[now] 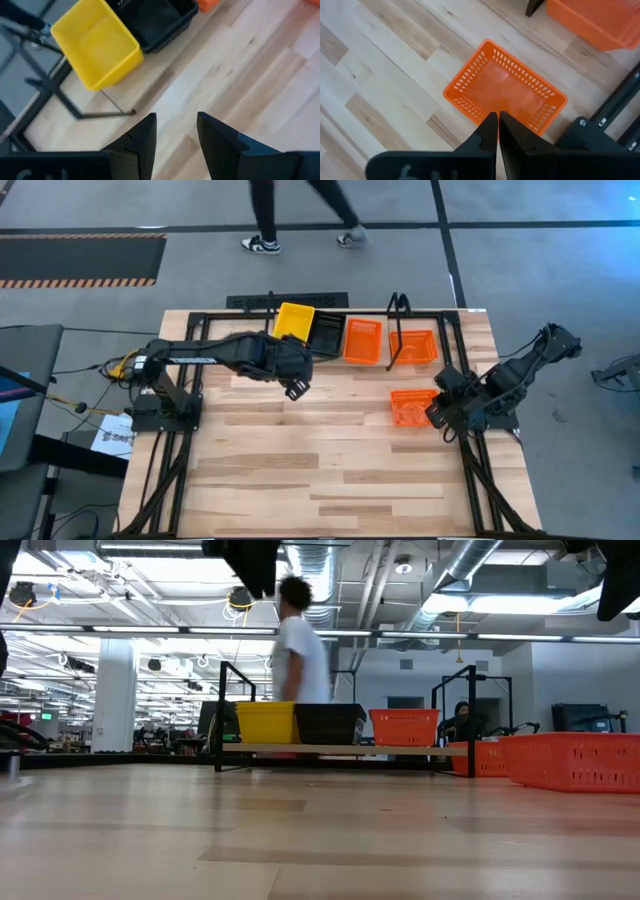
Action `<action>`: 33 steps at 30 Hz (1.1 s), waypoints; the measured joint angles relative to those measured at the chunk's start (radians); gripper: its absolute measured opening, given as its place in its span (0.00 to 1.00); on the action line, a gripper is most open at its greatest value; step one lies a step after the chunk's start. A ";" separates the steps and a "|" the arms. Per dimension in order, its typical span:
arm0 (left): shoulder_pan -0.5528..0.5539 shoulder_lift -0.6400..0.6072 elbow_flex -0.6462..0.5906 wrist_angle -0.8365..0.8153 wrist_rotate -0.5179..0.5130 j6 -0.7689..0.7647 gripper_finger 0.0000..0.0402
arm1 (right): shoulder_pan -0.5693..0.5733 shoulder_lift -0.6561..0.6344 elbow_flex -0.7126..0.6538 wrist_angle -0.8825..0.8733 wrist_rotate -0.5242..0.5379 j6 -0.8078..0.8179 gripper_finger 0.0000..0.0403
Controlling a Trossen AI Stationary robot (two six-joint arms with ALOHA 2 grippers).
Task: Stack baskets on shelf by color
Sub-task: Stack the bottom orange bin on top of the other orange bin on the shelf
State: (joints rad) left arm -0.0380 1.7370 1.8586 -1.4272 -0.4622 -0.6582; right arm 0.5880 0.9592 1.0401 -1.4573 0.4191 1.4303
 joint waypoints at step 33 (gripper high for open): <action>-0.080 0.000 -0.333 0.656 0.221 0.272 0.32 | -0.055 0.388 0.000 0.189 -0.243 -0.312 0.40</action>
State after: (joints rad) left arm -0.1181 1.7367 1.5253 -0.7715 -0.2411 -0.3862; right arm 0.5333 1.3471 1.0401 -1.2685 0.1758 1.1187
